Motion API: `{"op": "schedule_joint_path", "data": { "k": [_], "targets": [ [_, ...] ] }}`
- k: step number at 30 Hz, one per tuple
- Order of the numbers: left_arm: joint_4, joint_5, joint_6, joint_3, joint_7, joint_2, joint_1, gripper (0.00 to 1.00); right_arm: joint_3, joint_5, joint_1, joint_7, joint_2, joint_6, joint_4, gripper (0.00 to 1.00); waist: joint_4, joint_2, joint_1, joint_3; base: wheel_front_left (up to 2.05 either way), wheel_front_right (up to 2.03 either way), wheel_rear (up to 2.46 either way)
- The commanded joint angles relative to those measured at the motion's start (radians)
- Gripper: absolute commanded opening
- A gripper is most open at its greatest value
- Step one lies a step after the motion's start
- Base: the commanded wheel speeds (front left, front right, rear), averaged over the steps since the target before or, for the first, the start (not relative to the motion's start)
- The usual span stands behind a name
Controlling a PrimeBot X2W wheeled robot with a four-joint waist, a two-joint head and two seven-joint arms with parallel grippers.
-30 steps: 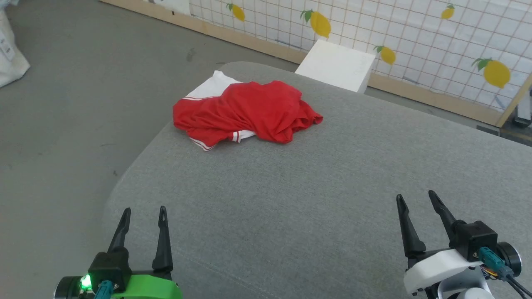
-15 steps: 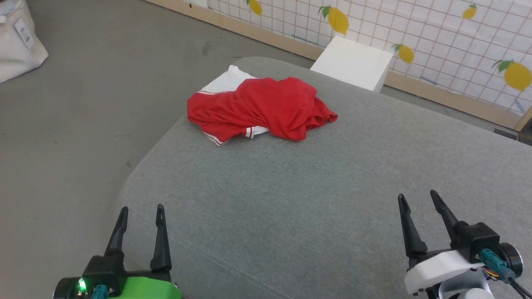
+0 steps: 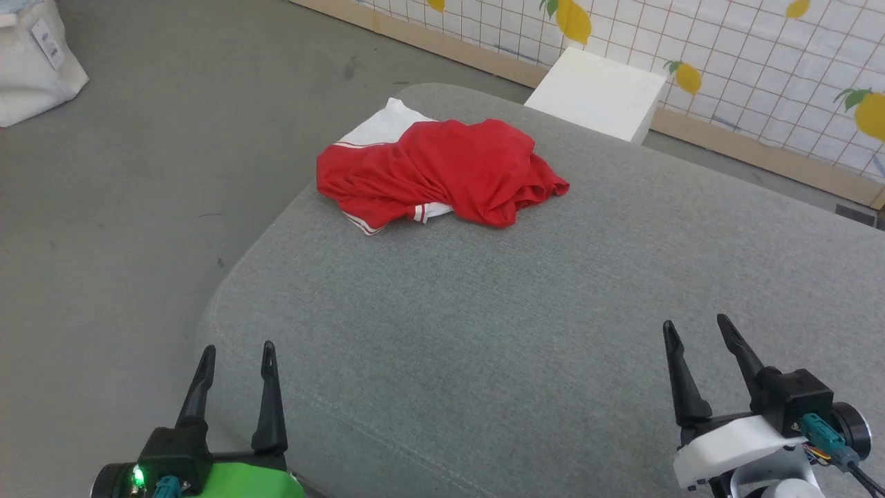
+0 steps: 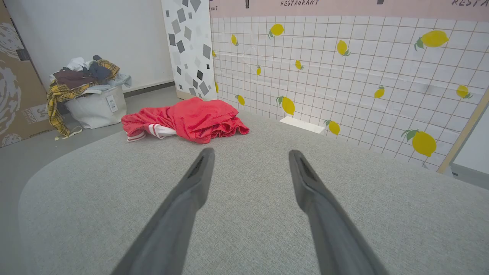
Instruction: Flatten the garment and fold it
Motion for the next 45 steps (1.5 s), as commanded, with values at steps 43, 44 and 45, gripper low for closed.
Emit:
{"op": "schedule_joint_path", "data": {
  "k": [43,44,45],
  "targets": [
    [0.298,-0.498,-0.114,-0.139,0.817,0.365,-0.964,1.00,0.058,-0.146,-0.107,0.111,-0.018,-0.002,-0.294,1.00,-0.201,0.0000,0.0000,0.397,0.00,0.00,0.00],
    [0.313,-0.510,-0.114,-0.134,0.825,0.364,-0.972,1.00,0.063,-0.148,-0.113,0.116,-0.022,-0.002,-0.307,1.00,-0.208,0.0000,0.0000,0.409,0.00,0.00,0.00],
    [0.332,-0.527,-0.113,-0.126,0.834,0.363,-0.981,1.00,0.069,-0.149,-0.119,0.122,-0.028,-0.002,-0.323,1.00,-0.216,0.0000,0.0000,0.422,0.00,0.00,0.00]
  ]
}}
